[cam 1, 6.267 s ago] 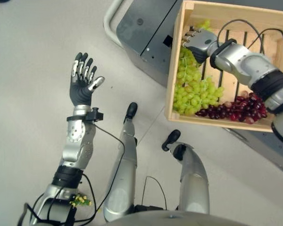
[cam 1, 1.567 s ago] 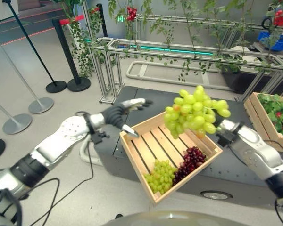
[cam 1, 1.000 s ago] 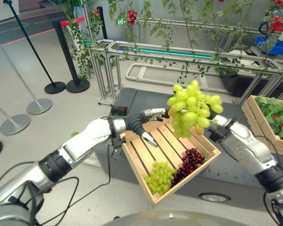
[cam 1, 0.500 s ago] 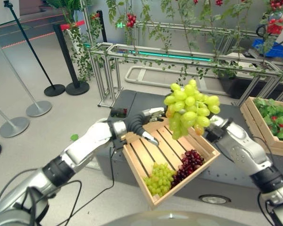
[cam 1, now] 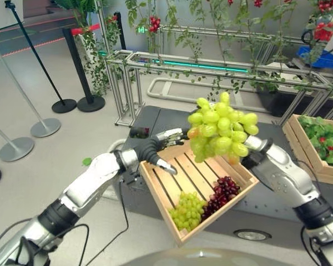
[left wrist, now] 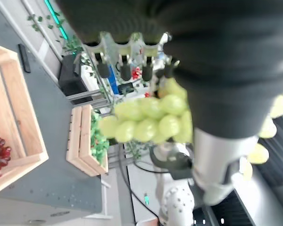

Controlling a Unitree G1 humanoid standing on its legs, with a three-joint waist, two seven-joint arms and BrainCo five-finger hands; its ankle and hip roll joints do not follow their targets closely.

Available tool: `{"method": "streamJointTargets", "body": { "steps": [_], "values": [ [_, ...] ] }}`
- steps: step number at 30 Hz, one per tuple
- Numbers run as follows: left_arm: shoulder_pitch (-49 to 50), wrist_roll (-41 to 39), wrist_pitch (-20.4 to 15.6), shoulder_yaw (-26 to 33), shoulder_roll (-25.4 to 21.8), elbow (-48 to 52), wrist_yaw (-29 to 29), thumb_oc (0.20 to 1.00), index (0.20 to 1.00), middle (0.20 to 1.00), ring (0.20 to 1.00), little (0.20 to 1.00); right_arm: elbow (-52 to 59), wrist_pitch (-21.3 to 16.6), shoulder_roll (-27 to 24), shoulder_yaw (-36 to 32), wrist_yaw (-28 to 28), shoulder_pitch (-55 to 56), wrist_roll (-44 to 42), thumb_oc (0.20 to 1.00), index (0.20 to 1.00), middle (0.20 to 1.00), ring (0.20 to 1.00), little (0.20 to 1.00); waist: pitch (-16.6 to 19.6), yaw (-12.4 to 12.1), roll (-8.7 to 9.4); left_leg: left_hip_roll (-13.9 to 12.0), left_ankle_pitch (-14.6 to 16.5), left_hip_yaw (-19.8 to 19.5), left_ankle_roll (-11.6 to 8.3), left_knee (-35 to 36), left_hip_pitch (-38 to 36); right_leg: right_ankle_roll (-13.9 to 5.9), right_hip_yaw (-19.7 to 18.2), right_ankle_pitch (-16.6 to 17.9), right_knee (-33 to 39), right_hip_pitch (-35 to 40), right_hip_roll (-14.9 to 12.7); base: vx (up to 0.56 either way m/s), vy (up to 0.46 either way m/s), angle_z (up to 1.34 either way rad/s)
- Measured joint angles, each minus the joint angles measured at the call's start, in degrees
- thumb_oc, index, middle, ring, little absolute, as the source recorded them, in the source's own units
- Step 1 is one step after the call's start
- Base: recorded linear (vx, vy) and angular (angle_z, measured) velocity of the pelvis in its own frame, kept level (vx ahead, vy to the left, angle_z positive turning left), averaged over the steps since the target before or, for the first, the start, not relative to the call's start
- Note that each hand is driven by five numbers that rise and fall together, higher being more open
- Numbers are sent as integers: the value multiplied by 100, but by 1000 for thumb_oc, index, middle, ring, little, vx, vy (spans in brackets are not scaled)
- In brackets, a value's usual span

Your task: Pick up the fruits from the basket on one side to the basket on the other side

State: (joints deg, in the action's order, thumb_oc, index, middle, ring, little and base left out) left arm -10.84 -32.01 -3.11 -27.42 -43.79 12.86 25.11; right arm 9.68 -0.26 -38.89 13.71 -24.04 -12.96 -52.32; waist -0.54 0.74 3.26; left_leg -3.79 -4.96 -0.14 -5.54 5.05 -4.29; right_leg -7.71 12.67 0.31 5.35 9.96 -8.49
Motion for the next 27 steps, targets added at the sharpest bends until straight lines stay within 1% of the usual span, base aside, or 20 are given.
{"method": "streamJointTargets", "body": {
  "steps": [6, 8, 11, 15, 18, 22, 23, 24, 25, 27],
  "values": [
    [565, 0, -1, 551, -3, 21, 11, 1000, 1000, 1000, 1000, 1000, 66, -61, -2, -154, -57, 67, 0, 200, 200, 200, 200, 200, -12, -12, 14, -8, 6, -5, -3, 1, 9, 5, 6, -8, 16, -4, 7, 0, 0, 0],
    [816, -3, -2, 861, 181, 16, -64, 1000, 1000, 1000, 1000, 1000, 78, -65, -8, -207, -53, 95, 0, 200, 200, 200, 200, 200, -20, -5, 18, -9, 6, -5, -5, 0, 12, 6, 6, -9, 17, -8, 8, 0, 0, 0],
    [823, -23, -3, 868, 284, 16, -144, 1000, 1000, 1000, 1000, 1000, 111, -65, -5, -208, -58, 97, 0, 200, 200, 200, 200, 200, -23, -18, 21, -8, 8, -8, -4, 1, 17, 5, 12, -11, 18, -8, 8, 0, 0, 0],
    [824, -43, -4, 871, 554, 4, -263, 1000, 1000, 1000, 1000, 1000, 152, -66, -2, -208, -89, 97, 0, 200, 200, 200, 200, 200, -24, -12, 26, -10, 7, -17, -5, 0, 22, 7, 23, -15, 17, -8, 11, 0, 0, 0],
    [823, -51, -6, 878, 878, -67, -381, 1000, 1000, 1000, 1000, 1000, 153, -66, 8, -208, -110, 97, 0, 200, 200, 200, 200, 200, -24, -11, 27, -9, 6, -18, -7, -1, 23, 8, 24, -16, 17, -8, 12, 0, 0, 0],
    [741, -36, -9, 821, 992, -108, -484, 1000, 1000, 1000, 1000, 1000, 153, -66, 25, -205, -109, 97, 0, 200, 200, 200, 200, 200, -24, 4, 29, -10, 7, -19, -6, -1, 23, 8, 27, -17, 17, -7, 13, 0, 0, 0],
    [673, -22, -19, 777, 1047, -172, -504, 1000, 1000, 1000, 1000, 1000, 153, -66, 30, -204, -109, 97, 0, 200, 200, 200, 200, 200, -23, 10, 30, -10, 6, -19, -6, -1, 22, 8, 27, -17, 17, -7, 13, 0, 0, 0],
    [428, 7, -32, 587, 1173, -406, -569, 1000, 1000, 1000, 1000, 1000, 154, -65, 51, -200, -108, 94, 1, 200, 200, 200, 200, 200, -20, -18, 36, -10, 4, -32, -6, -1, 24, 9, 37, -16, 17, -1, 16, 0, 0, 0],
    [386, 25, -45, 542, 1249, -426, -607, 1000, 1000, 1000, 1000, 1000, 158, -71, 85, -194, -115, 95, 0, 200, 200, 200, 200, 200, -12, 11, 48, -13, 7, -34, -3, -2, 23, 10, 38, -19, 17, -2, 18, 0, 0, 0],
    [10, 182, -52, 243, 1366, -662, -688, 1000, 1000, 1000, 1000, 1000, 160, -70, 242, -165, -103, 92, 0, 200, 200, 200, 200, 200, -7, -5, 61, -10, 3, -38, -6, -3, 26, 11, 41, -18, 16, -1, 16, 0, 0, 0]
  ]
}}
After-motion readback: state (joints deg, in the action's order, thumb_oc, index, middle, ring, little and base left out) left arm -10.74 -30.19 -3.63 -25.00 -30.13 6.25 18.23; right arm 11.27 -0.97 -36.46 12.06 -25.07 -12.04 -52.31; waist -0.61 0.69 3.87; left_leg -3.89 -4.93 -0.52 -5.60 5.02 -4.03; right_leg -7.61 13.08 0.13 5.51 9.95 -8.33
